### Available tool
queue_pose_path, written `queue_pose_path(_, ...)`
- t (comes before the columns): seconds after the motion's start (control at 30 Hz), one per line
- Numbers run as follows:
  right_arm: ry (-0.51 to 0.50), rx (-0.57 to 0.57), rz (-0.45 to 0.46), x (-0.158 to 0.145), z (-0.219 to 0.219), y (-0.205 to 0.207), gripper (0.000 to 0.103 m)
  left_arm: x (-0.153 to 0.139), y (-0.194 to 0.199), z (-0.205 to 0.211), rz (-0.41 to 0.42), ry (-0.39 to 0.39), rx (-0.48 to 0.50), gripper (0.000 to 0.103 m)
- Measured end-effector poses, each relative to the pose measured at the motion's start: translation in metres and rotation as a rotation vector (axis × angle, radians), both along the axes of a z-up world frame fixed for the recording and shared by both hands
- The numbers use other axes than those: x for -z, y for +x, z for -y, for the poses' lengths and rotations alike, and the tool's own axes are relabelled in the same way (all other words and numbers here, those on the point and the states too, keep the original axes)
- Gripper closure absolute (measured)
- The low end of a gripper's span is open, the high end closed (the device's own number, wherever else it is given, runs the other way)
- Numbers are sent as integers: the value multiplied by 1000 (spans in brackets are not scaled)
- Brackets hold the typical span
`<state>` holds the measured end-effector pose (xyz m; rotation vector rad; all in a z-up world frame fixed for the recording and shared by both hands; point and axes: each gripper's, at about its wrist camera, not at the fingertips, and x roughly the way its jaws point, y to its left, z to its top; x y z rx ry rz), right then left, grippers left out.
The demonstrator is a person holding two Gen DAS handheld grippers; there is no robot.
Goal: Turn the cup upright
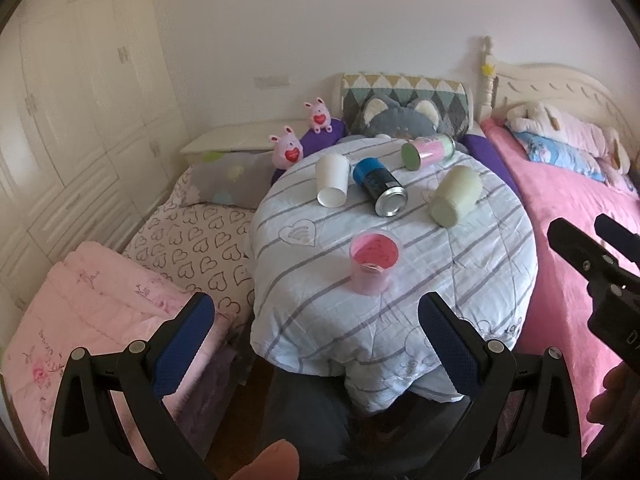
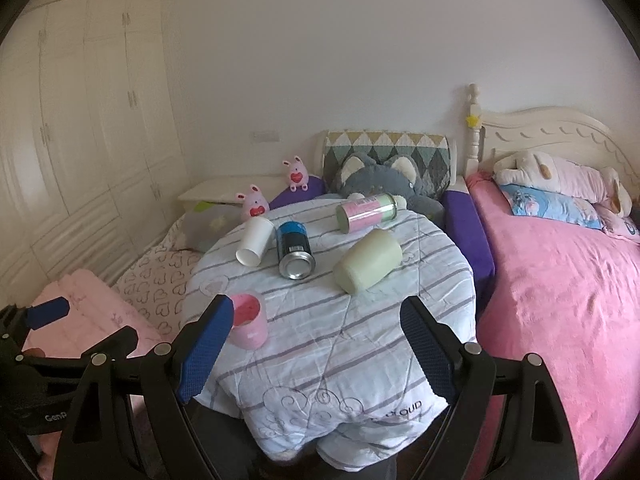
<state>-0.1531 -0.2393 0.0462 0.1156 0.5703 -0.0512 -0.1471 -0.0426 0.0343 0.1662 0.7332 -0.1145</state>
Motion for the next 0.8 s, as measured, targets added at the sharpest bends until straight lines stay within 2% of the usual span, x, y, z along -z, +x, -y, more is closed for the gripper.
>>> queue_pose_path(0.8, 28, -10, -29, 12, 4, 4, 16, 2, -4, 6, 4, 17, -2, 0)
